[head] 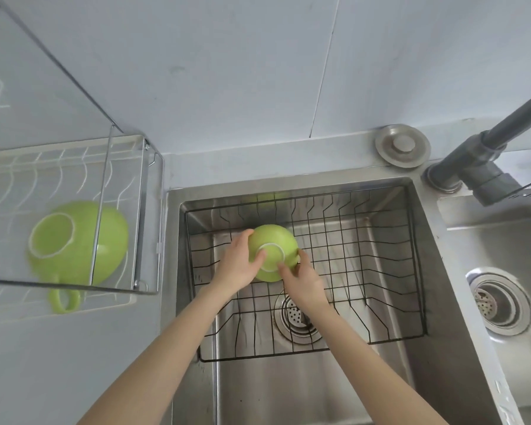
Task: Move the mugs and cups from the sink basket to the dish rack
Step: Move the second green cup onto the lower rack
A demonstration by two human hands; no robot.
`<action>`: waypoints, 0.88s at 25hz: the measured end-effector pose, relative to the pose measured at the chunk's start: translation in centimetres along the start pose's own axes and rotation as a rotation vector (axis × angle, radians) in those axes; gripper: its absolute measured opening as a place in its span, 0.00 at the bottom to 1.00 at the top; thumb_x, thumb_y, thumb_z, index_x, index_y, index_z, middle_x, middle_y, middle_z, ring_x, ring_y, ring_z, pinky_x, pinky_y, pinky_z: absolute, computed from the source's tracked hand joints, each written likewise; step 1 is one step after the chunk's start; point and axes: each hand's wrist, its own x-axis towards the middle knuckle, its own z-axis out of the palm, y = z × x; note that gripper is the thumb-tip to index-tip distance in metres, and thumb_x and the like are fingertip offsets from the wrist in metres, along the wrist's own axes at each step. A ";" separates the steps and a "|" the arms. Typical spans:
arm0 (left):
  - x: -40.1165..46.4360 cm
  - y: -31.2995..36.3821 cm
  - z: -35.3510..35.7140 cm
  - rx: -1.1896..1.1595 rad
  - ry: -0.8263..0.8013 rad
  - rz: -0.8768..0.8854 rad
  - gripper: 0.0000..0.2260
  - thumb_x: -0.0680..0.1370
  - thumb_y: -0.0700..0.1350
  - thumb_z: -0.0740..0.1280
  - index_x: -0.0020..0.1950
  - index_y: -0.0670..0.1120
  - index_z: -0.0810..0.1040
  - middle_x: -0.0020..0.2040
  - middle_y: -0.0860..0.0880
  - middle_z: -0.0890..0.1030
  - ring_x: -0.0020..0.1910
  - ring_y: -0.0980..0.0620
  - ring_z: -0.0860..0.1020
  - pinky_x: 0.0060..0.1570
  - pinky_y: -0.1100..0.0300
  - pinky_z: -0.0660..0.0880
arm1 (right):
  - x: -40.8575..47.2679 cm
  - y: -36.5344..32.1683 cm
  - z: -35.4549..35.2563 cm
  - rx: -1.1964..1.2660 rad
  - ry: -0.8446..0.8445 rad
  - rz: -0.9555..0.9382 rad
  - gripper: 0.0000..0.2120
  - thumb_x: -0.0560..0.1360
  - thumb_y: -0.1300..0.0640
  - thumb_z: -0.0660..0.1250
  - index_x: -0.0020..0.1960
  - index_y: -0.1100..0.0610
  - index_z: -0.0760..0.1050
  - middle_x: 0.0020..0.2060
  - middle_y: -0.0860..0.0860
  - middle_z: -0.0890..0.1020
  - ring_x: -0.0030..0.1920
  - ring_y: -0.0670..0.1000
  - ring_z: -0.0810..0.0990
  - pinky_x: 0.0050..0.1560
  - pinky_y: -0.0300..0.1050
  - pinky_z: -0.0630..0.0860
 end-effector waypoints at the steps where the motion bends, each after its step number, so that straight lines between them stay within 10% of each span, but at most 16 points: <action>1: 0.1 -0.1 0.0 -0.020 0.004 0.000 0.24 0.76 0.46 0.63 0.70 0.43 0.61 0.68 0.42 0.70 0.65 0.43 0.70 0.65 0.53 0.67 | 0.2 0.1 0.1 0.014 0.007 0.004 0.28 0.78 0.50 0.58 0.74 0.56 0.54 0.62 0.60 0.75 0.63 0.60 0.74 0.60 0.48 0.70; 12: -1.1 0.2 -0.4 -0.156 0.062 -0.022 0.23 0.74 0.45 0.67 0.67 0.43 0.66 0.65 0.43 0.73 0.63 0.45 0.72 0.62 0.55 0.68 | -0.1 0.6 0.3 0.286 0.107 0.069 0.24 0.75 0.51 0.63 0.70 0.54 0.63 0.48 0.53 0.78 0.59 0.59 0.77 0.62 0.54 0.73; 22: -9.5 1.1 -2.2 -0.258 -0.063 0.103 0.24 0.77 0.46 0.63 0.71 0.45 0.61 0.64 0.43 0.73 0.52 0.48 0.78 0.54 0.58 0.74 | -7.2 0.1 -2.9 0.235 0.157 -0.082 0.20 0.75 0.51 0.62 0.67 0.50 0.68 0.56 0.60 0.76 0.61 0.56 0.74 0.51 0.42 0.69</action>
